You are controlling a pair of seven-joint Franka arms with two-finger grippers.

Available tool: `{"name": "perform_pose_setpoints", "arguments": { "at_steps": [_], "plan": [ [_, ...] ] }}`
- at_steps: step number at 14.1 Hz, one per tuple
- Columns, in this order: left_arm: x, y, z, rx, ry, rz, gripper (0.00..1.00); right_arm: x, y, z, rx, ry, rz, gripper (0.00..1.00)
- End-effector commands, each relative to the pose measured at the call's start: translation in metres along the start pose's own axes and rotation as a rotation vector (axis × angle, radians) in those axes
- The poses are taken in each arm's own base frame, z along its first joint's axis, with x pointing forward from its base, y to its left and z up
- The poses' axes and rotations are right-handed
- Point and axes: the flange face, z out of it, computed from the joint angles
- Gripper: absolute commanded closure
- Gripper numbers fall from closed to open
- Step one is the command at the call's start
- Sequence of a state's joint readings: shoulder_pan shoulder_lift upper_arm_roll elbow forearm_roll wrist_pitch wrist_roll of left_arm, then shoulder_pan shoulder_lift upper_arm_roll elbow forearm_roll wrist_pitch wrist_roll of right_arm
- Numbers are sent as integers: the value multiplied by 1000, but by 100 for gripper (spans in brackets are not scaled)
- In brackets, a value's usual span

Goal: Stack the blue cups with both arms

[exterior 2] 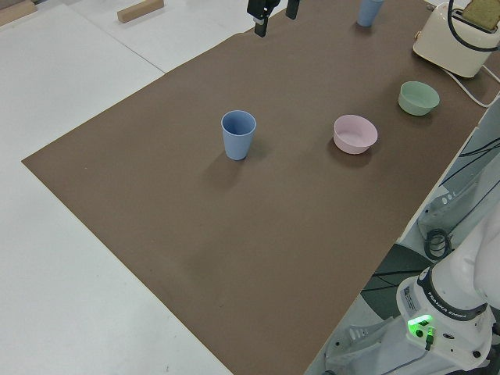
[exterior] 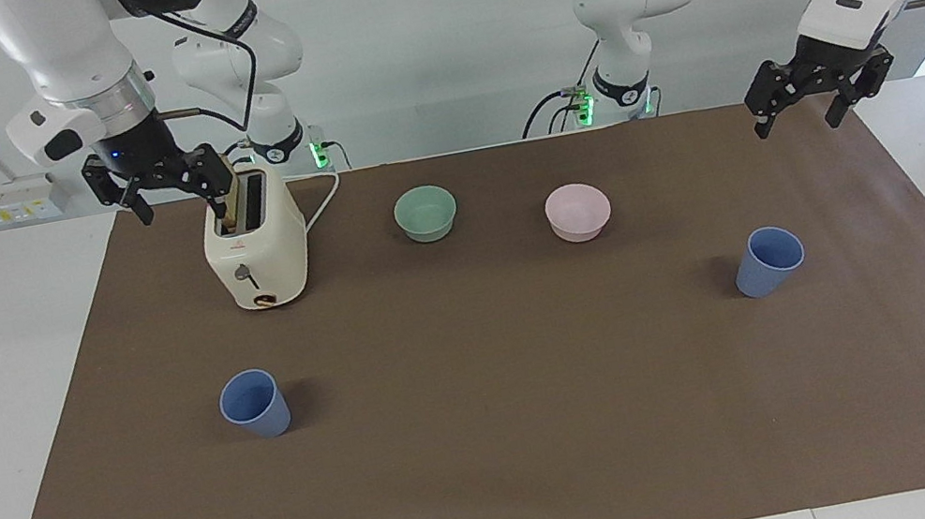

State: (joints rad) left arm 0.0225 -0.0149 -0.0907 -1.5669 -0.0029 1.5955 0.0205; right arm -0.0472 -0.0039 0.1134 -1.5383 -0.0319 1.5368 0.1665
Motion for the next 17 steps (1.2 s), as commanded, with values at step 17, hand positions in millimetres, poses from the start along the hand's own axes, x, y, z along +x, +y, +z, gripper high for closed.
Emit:
{"name": "perform_pose_setpoints", "arguments": {
  "at_steps": [17],
  "plan": [
    [-20, -16, -4, 13, -30, -44, 0, 3, 5, -2, 6, -4, -5, 0]
  ]
}}
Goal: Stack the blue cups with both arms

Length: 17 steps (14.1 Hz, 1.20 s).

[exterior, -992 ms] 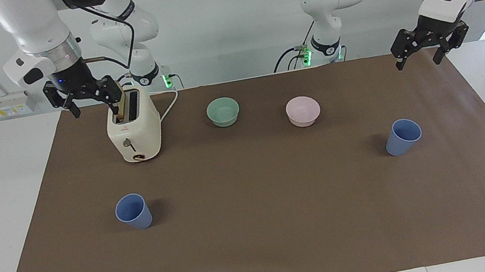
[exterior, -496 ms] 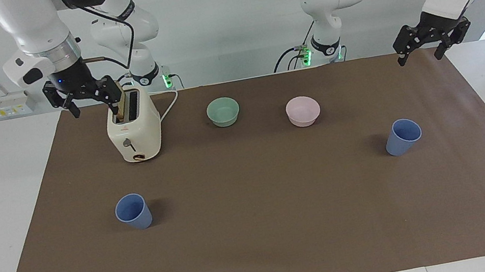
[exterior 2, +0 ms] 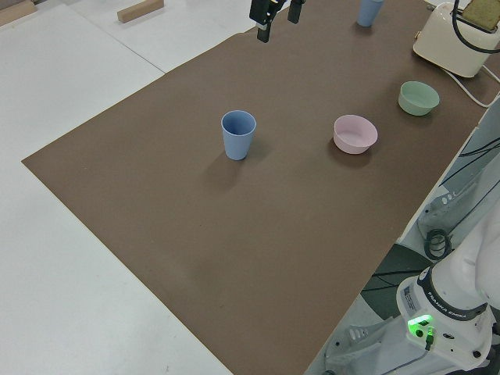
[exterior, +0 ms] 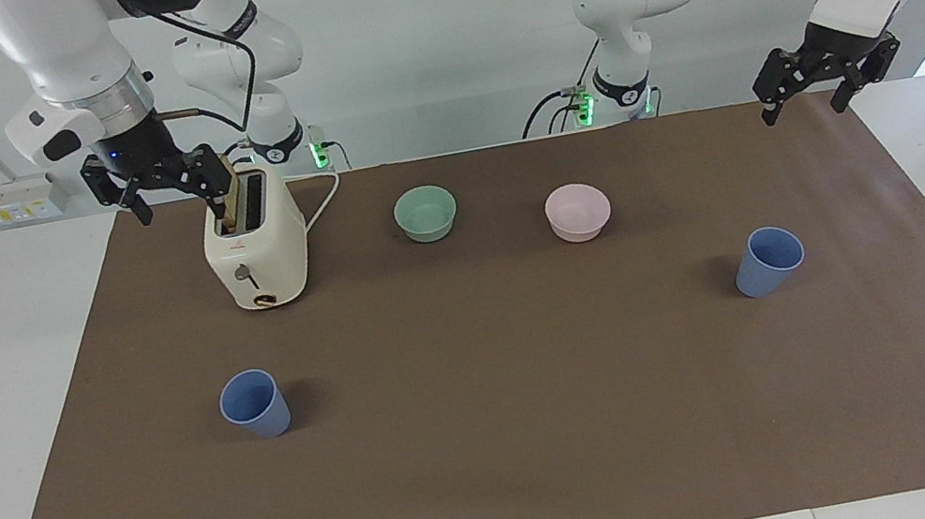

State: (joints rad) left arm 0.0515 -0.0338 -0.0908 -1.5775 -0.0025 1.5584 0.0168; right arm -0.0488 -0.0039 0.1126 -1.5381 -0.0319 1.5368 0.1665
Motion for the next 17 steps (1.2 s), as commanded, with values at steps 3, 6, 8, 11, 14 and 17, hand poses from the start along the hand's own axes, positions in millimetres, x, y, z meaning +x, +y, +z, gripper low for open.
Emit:
{"name": "perform_pose_setpoints", "arguments": {
  "at_steps": [3, 6, 8, 11, 14, 17],
  "plan": [
    [-10, -1, -1, 5, -3, -12, 0, 3, 4, -2, 5, -4, -7, 0],
    [-10, -1, -1, 1, -1, -12, 0, 3, 4, -3, 5, -2, -7, 0],
    [-10, -1, -1, 2, 2, -12, 0, 3, 4, -3, 5, -2, -7, 0],
    [-10, 0, 0, 1, 0, -12, 0, 3, 4, -2, 5, -4, -7, 0],
    [-9, 0, 0, 1, 2, -10, 0, 3, 4, -3, 7, -2, -8, 0],
    [-9, 3, 0, -17, 4, -12, 0, 3, 4, -2, 5, -4, -7, 0]
  ]
}}
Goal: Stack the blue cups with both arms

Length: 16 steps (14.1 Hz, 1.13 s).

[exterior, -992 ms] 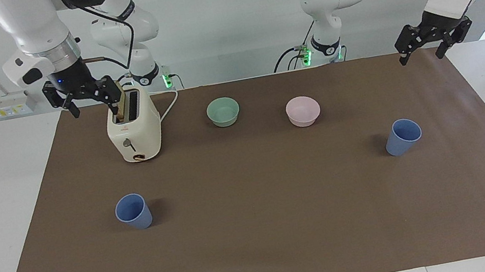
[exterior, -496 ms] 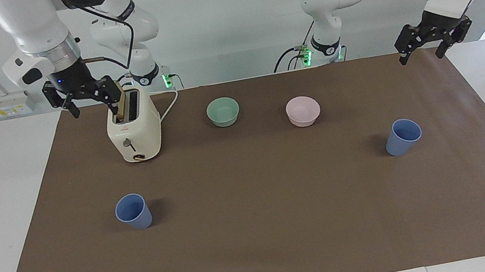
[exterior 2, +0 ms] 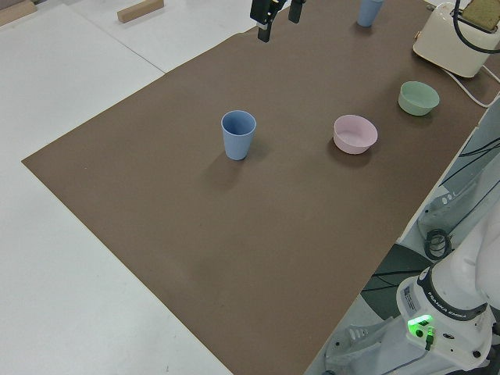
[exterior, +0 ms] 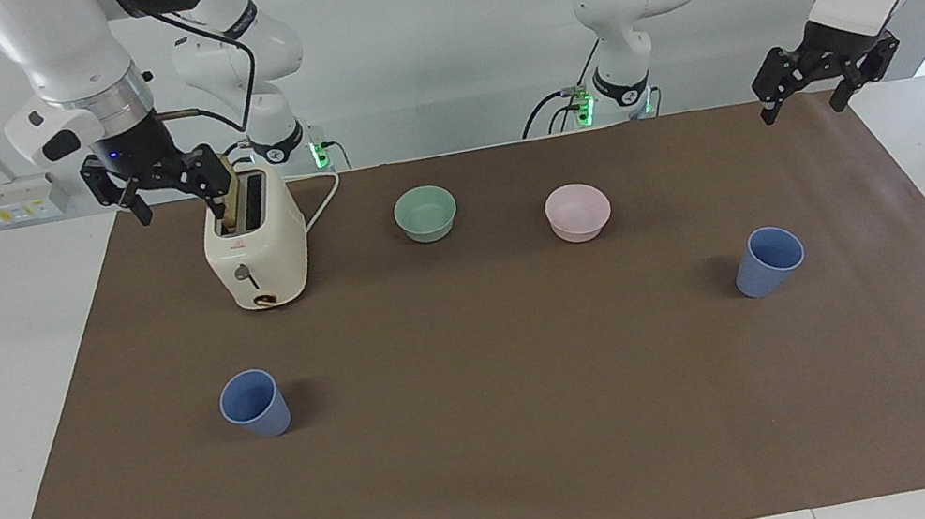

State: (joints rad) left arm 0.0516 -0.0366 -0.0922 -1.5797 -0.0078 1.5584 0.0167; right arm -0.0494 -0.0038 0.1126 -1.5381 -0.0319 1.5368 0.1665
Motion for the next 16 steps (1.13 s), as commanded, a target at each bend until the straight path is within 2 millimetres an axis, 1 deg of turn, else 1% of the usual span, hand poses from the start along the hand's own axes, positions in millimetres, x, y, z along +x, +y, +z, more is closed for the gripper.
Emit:
{"name": "perform_pose_setpoints", "arguments": {
  "at_steps": [1, 8, 11, 16],
  "plan": [
    [-8, 1, 1, -26, 6, -16, 0, 3, 4, -2, 6, -4, -8, 0],
    [-8, 5, 4, -26, 0, -10, 0, 3, 4, -2, 6, -4, -8, 0],
    [-8, 2, 4, -25, 3, -16, 0, 3, 4, -2, 6, -4, -8, 0],
    [-7, -1, 15, -26, -9, -20, 0, 3, 4, -2, 6, -4, -10, 0]
  ]
}}
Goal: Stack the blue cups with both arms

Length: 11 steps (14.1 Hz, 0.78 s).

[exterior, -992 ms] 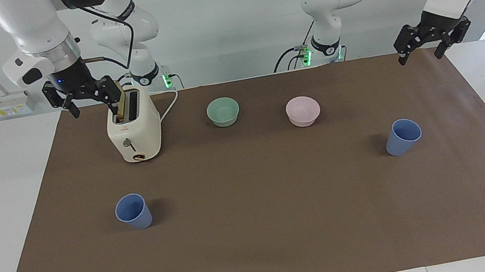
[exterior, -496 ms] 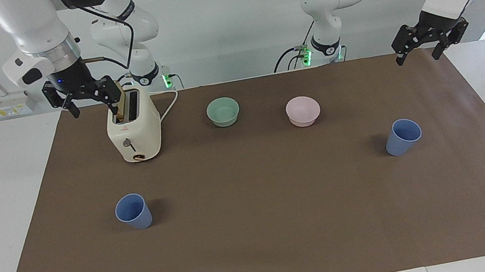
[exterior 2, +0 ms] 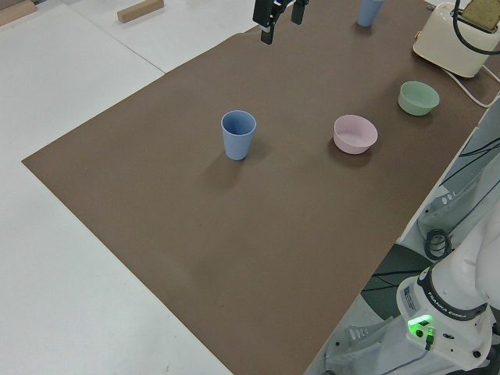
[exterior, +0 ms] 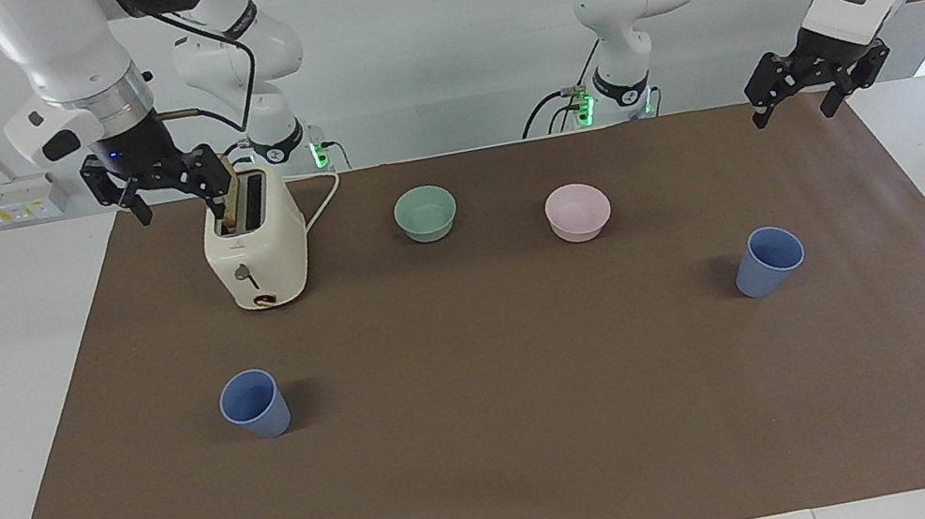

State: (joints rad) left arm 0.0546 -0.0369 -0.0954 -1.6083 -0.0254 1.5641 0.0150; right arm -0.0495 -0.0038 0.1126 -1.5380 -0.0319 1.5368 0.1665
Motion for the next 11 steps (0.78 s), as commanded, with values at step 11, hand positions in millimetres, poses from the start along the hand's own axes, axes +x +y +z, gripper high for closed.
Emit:
{"name": "perform_pose_setpoints", "arguments": {
  "at_steps": [11],
  "plan": [
    [52, -87, 113, -53, 44, -284, 0, 4, 13, -2, 5, -4, 4, 0]
  ]
}}
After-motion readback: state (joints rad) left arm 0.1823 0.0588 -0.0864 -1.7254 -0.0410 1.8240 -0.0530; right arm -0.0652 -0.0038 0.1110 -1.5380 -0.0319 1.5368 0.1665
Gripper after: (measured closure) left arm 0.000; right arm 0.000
